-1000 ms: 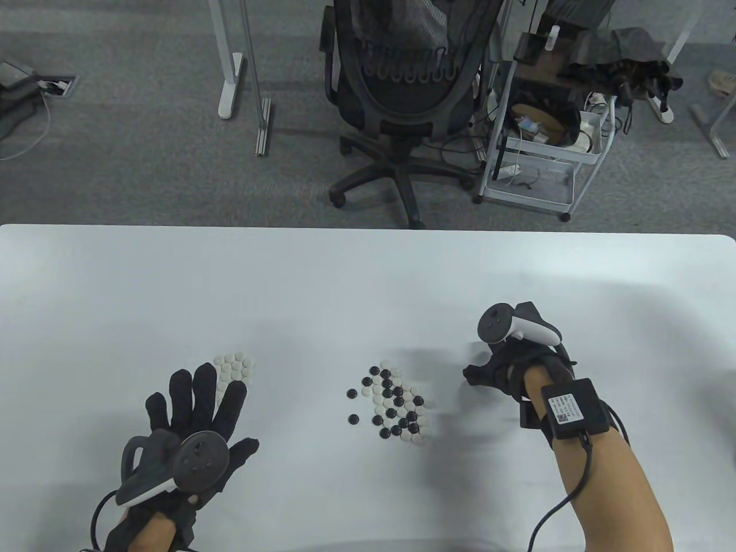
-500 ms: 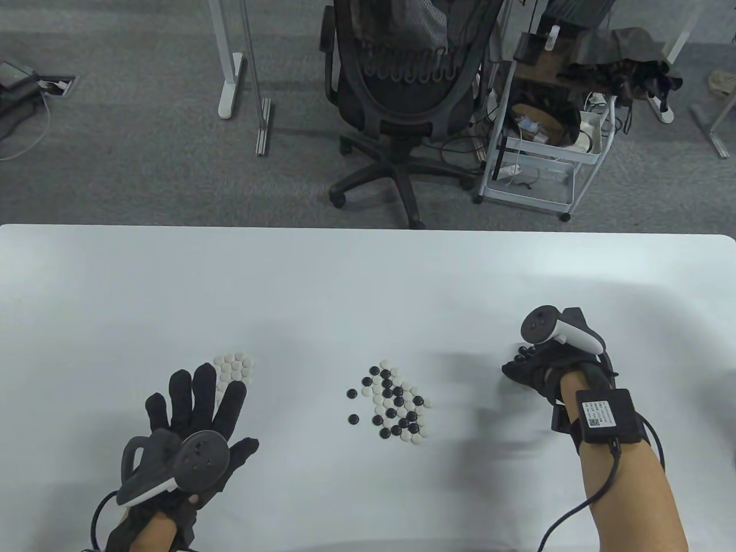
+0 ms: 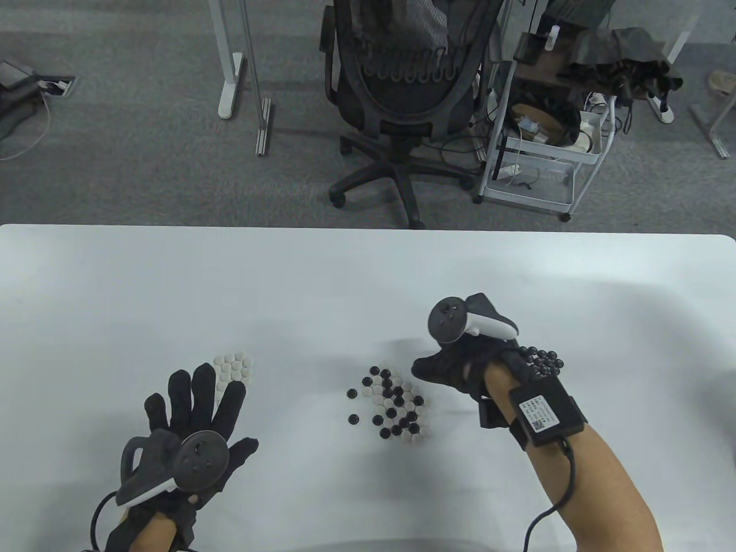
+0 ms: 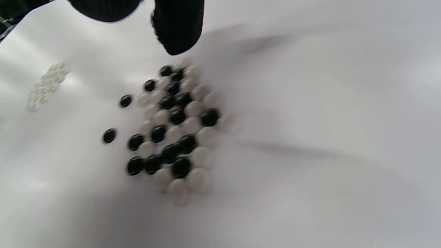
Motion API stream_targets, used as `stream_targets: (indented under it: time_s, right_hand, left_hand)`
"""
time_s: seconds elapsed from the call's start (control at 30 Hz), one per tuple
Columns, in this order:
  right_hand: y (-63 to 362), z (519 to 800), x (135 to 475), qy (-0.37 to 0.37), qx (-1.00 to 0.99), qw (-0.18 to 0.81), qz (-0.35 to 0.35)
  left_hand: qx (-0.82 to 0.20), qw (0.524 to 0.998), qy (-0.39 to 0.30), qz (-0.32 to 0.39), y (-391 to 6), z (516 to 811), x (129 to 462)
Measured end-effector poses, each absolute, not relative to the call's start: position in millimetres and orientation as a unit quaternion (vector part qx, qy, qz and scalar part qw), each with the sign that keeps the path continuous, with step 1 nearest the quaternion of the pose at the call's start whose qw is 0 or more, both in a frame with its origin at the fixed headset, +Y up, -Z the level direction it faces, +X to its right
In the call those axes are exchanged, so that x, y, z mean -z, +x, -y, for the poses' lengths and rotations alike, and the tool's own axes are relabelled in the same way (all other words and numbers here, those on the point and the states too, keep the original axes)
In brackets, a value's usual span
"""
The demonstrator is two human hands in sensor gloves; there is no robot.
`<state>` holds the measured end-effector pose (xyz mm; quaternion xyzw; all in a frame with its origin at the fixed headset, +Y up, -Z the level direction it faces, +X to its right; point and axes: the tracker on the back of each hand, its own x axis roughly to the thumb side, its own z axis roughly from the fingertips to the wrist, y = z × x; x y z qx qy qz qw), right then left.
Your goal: Go stone sorting task
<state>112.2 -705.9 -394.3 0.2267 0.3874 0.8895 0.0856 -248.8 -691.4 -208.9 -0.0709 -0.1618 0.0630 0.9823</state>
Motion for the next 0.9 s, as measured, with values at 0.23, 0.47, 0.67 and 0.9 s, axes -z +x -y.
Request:
stream_targets:
  time_s: [0.23,0.47,0.67,0.9]
  right_hand:
    - [35,731,381,0.298,-0.858,0.052,-0.415]
    - [13,753,386,0.290,-0.859,0.008,-0.423]
    - [14,756,418,0.229,-0.886,0.055,-0.400]
    - [90,750,468,0.082,-0.895,0.097,-0.428]
  left_hand:
    - [-0.064,0.982,-0.067,0.164,-249,692,209]
    - [-0.072,0.982,-0.058,0.163,-253,689,206]
    - [-0.077,0.981,-0.056,0.166,-255,688,206]
    - [-0.080,0.982,-0.072,0.153,-260,693,208]
